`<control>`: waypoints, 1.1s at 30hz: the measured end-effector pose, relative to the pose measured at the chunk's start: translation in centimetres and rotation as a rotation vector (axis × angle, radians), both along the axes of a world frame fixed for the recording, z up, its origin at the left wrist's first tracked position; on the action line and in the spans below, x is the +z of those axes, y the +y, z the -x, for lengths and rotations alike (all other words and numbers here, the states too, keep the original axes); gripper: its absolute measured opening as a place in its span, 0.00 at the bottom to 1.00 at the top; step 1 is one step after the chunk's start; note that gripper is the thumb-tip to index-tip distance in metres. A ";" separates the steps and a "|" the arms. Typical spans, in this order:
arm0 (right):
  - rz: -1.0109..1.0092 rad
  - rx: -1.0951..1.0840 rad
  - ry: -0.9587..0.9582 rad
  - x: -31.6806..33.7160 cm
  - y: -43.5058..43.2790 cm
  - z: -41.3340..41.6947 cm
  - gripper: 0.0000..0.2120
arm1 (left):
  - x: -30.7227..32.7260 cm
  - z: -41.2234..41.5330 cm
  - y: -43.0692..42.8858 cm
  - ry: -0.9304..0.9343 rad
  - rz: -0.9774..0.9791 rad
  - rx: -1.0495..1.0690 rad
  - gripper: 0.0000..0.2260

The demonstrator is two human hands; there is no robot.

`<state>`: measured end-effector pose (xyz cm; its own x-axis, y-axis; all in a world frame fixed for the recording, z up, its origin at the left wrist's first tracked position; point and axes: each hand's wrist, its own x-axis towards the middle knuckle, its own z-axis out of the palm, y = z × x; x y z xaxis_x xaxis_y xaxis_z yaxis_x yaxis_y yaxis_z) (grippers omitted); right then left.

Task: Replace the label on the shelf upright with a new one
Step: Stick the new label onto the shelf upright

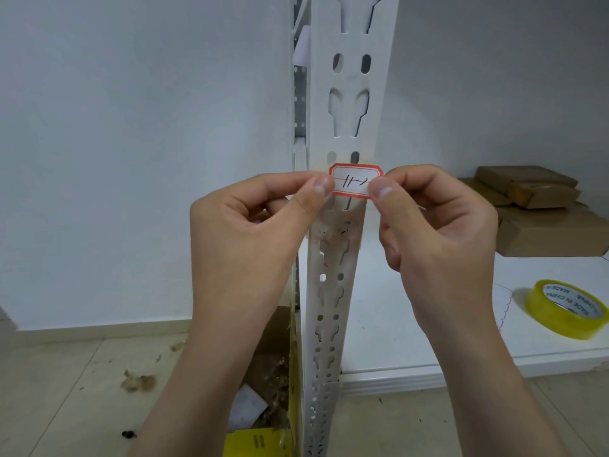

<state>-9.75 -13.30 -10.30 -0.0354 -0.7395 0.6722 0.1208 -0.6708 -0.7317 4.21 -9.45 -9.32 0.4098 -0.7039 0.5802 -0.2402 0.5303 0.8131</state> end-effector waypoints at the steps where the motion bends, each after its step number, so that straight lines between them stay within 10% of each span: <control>1: -0.005 0.000 0.006 0.0 0.0 0.0 0.07 | 0.0 0.0 -0.1 0.002 -0.002 0.000 0.03; 33: 0.034 -0.306 0.112 0.4 -0.1 -1.3 0.08 | -0.2 1.0 -1.3 -0.047 0.095 0.189 0.05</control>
<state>-8.47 -13.37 -9.86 -0.1770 -0.6827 0.7089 -0.1705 -0.6881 -0.7053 3.21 -10.75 -9.50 0.5003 -0.5581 0.6620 -0.3792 0.5461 0.7470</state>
